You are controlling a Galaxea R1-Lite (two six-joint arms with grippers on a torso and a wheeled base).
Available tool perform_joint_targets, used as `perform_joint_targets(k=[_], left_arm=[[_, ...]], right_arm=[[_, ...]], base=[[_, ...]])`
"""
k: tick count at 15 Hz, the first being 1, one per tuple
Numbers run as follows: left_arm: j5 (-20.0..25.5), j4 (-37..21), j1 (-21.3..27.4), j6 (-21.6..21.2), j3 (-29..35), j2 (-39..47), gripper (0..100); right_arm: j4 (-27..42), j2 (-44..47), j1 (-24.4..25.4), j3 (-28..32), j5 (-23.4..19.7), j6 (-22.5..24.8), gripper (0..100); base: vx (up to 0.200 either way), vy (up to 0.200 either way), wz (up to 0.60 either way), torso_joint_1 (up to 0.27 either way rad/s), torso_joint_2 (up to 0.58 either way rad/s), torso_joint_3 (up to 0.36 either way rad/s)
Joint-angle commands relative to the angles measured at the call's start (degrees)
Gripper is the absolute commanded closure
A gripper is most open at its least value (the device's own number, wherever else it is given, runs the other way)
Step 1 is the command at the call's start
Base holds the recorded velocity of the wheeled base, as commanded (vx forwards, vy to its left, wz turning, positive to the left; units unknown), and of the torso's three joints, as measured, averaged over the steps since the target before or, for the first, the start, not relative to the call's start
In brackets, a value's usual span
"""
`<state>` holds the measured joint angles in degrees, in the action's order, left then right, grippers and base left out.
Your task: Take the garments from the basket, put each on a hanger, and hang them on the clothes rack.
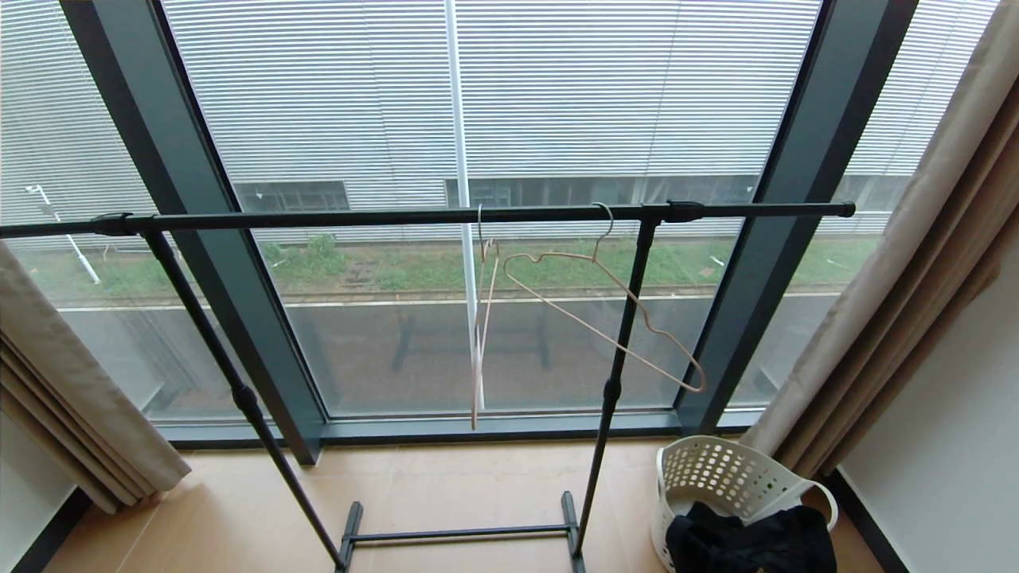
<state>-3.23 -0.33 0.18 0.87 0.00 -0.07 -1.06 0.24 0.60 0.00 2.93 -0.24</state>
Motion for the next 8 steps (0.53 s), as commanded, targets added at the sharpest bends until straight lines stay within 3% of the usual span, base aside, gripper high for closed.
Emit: perform_joint_targets(k=[1, 8], left_arm=[[0.0, 0.0, 0.0, 0.0, 0.0, 0.1, 0], [0.0, 0.0, 0.0, 0.0, 0.0, 0.1, 0]], right_arm=[[0.0, 0.1, 0.0, 0.0, 0.2, 0.0, 0], [0.2, 0.2, 0.0, 0.0, -0.5, -0.1, 0]], base=[[0.000, 0.000, 0.00, 0.000, 0.00, 0.000], [0.000, 0.000, 0.00, 0.000, 0.00, 0.000]])
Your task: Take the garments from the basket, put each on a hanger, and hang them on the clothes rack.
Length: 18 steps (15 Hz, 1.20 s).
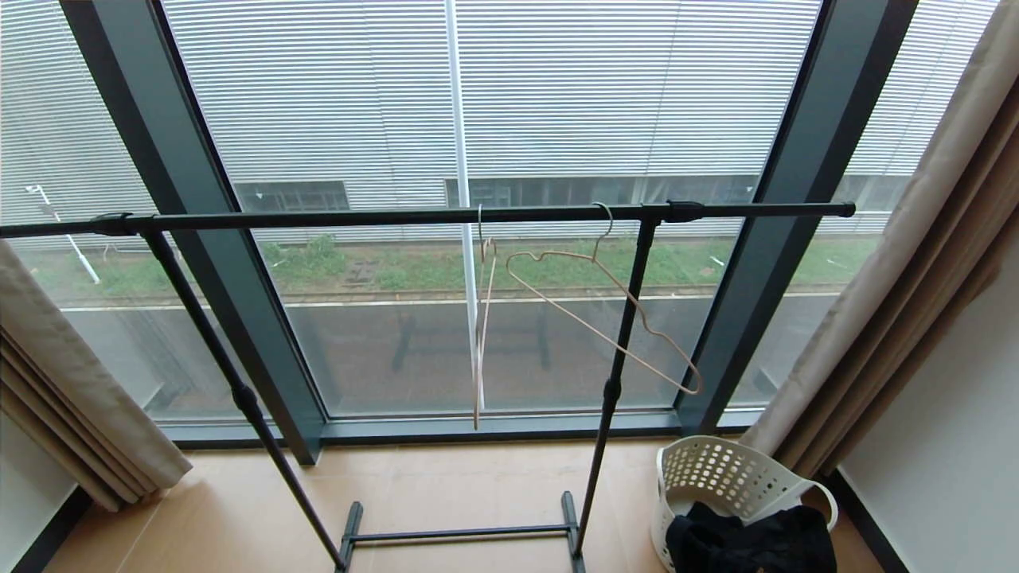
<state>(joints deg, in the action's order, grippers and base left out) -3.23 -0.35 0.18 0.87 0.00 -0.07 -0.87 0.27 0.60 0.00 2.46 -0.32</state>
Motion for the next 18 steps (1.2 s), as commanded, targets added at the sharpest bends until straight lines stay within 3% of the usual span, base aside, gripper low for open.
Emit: perform_joint_targets(k=[1, 14, 18], left_arm=[[0.0, 0.0, 0.0, 0.0, 0.0, 0.1, 0], [0.2, 0.0, 0.0, -0.2, 0.0, 0.1, 0], [0.2, 0.0, 0.1, -0.2, 0.0, 0.1, 0]], right_arm=[[0.0, 0.1, 0.0, 0.0, 0.0, 0.1, 0], [-0.1, 0.0, 0.0, 0.0, -1.1, 0.6, 0], [-0.1, 0.0, 0.0, 0.0, -1.2, 0.3, 0]], base=[[0.000, 0.000, 0.00, 0.000, 0.00, 0.000], [0.000, 0.000, 0.00, 0.000, 0.00, 0.000], [0.000, 0.000, 0.00, -0.116, 0.25, 0.139]])
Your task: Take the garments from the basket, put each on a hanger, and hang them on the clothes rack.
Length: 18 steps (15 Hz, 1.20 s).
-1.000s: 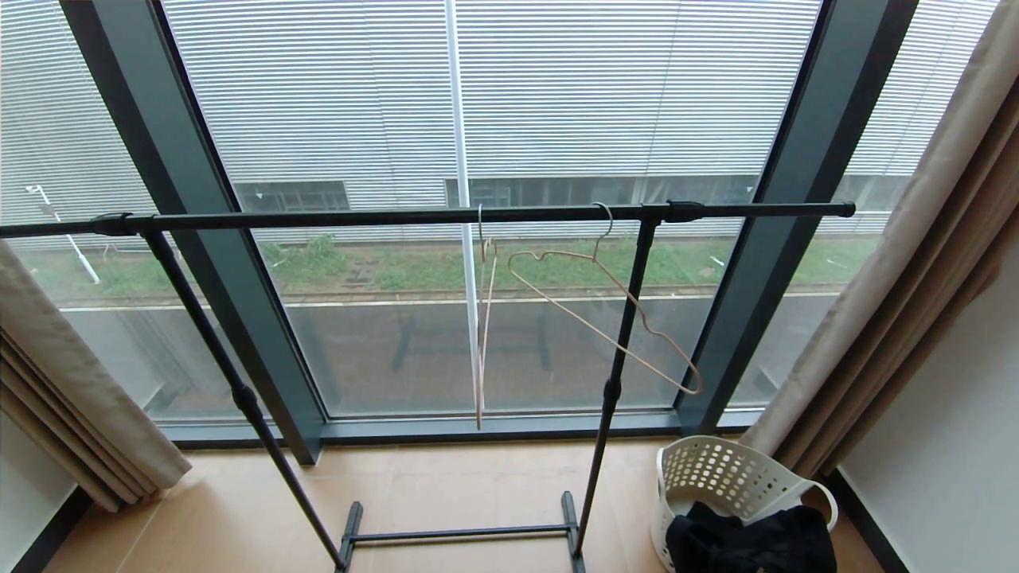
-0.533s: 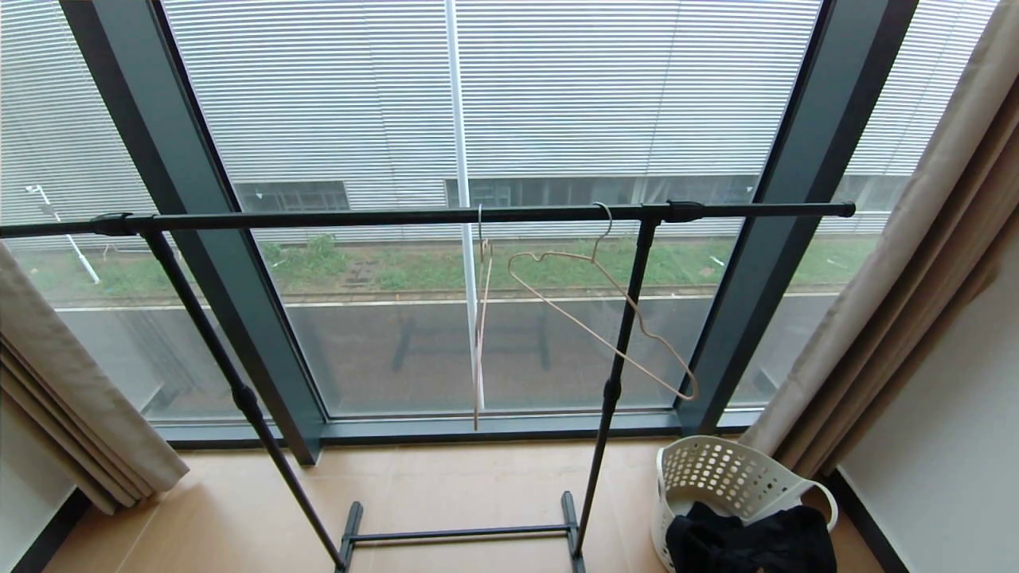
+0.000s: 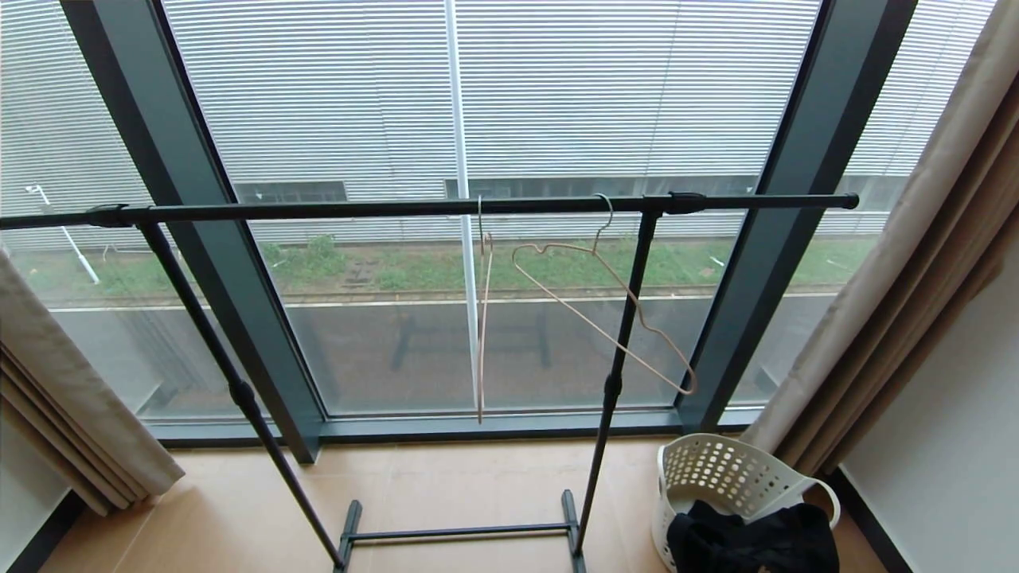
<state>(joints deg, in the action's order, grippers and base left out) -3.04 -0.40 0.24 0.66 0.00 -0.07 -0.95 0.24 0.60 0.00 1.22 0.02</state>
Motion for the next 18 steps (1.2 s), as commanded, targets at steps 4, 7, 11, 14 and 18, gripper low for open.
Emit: perform_joint_targets(k=[4, 7, 11, 14, 18], left_arm=[[0.0, 0.0, 0.0, 0.0, 0.0, 0.1, 0], [0.0, 0.1, -0.1, 0.0, 0.0, 0.1, 0], [0.0, 0.0, 0.0, 0.0, 0.0, 0.1, 0], [0.0, 0.0, 0.0, 0.0, 0.0, 0.1, 0], [0.0, 0.0, 0.0, 0.0, 0.0, 0.1, 0]], right_arm=[[0.0, 0.0, 0.0, 0.0, 0.0, -0.1, 0], [0.0, 0.0, 0.0, 0.0, 0.0, -0.2, 0], [0.0, 0.0, 0.0, 0.0, 0.0, -0.2, 0], [0.0, 0.0, 0.0, 0.0, 0.0, -0.2, 0], [0.0, 0.0, 0.0, 0.0, 0.0, -0.2, 0]], base=[[0.000, 0.000, 0.00, -0.145, 0.34, 0.182], [0.000, 0.000, 0.00, -0.152, 0.34, 0.181], [0.000, 0.000, 0.00, -0.161, 0.36, 0.196], [0.000, 0.000, 0.00, -0.170, 0.39, 0.219], [0.000, 0.000, 0.00, -0.214, 0.51, 0.282]])
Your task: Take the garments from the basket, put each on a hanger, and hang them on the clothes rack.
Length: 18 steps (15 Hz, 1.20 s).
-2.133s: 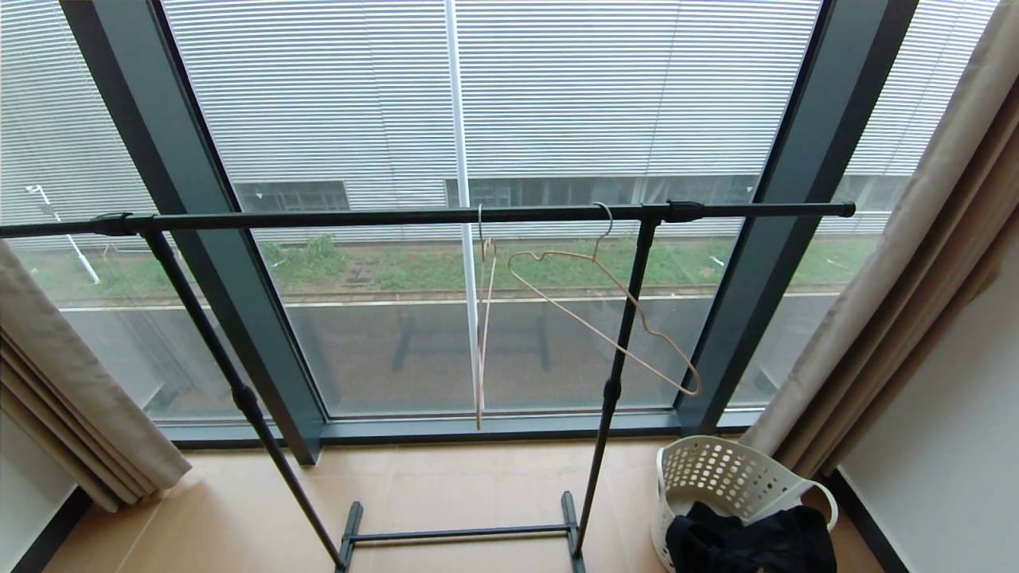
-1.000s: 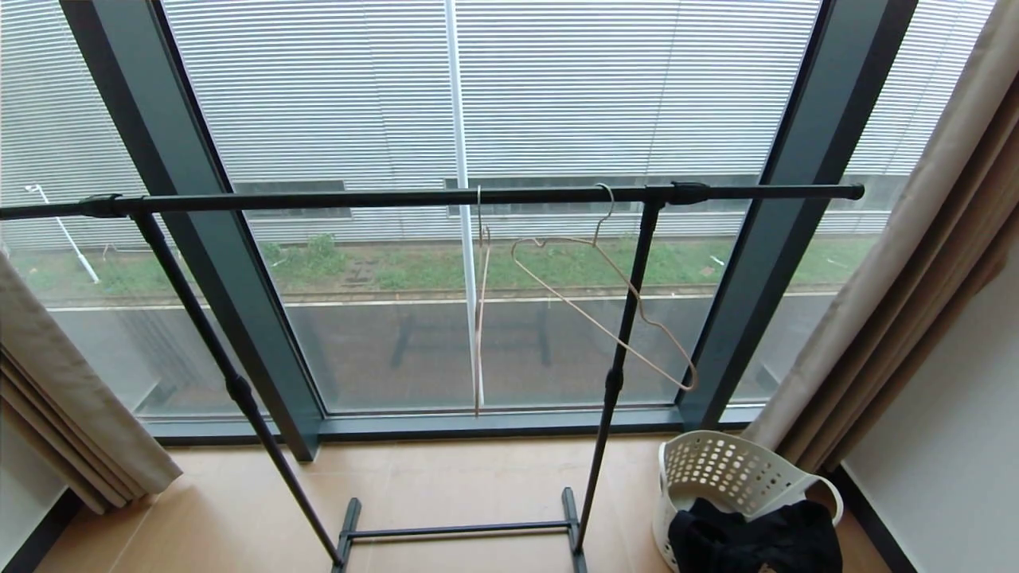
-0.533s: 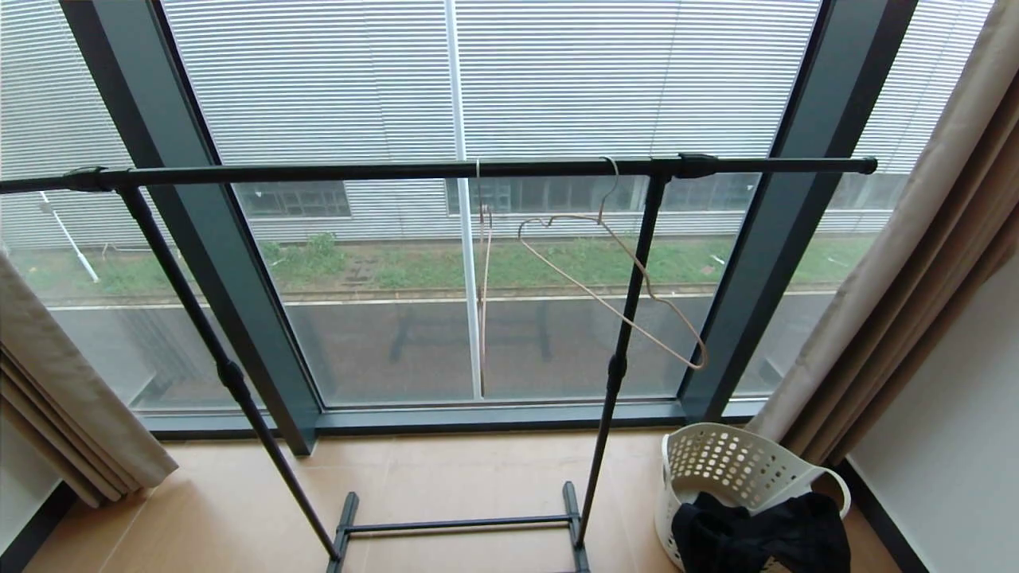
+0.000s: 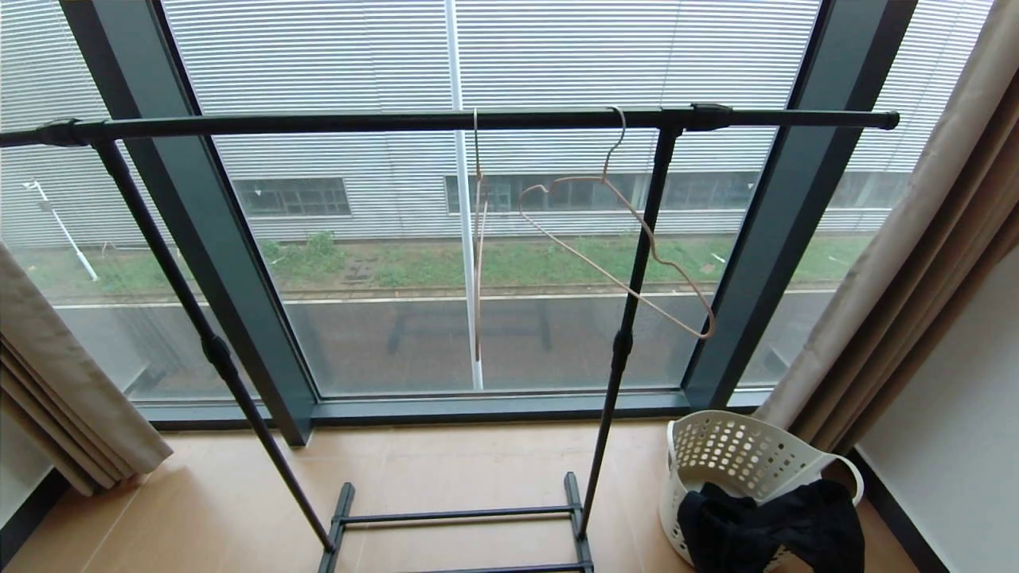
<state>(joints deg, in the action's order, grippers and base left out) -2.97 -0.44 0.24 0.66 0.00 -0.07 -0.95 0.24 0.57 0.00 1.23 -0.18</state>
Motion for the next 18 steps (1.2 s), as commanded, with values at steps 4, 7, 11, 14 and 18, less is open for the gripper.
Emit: perform_joint_targets(k=[4, 7, 11, 14, 18], left_arm=[[0.0, 0.0, 0.0, 0.0, 0.0, 0.1, 0], [0.0, 0.0, 0.0, 0.1, 0.0, 0.1, 0], [0.0, 0.0, 0.0, 0.1, 0.0, 0.1, 0], [0.0, 0.0, 0.0, 0.1, 0.0, 0.1, 0], [0.0, 0.0, 0.0, 0.1, 0.0, 0.1, 0]], right_arm=[[0.0, 0.0, 0.0, 0.0, 0.0, 0.0, 0], [0.0, 0.0, 0.0, 0.0, 0.0, 0.0, 0], [0.0, 0.0, 0.0, 0.0, 0.0, 0.0, 0], [0.0, 0.0, 0.0, 0.0, 0.0, 0.0, 0], [0.0, 0.0, 0.0, 0.0, 0.0, -0.1, 0]], base=[[0.000, 0.000, 0.00, -0.226, 0.55, 0.317], [0.000, 0.000, 0.00, -0.209, 0.53, 0.318], [0.000, 0.000, 0.00, -0.189, 0.50, 0.314], [0.000, 0.000, 0.00, -0.163, 0.49, 0.323], [0.000, 0.000, 0.00, -0.138, 0.47, 0.332]])
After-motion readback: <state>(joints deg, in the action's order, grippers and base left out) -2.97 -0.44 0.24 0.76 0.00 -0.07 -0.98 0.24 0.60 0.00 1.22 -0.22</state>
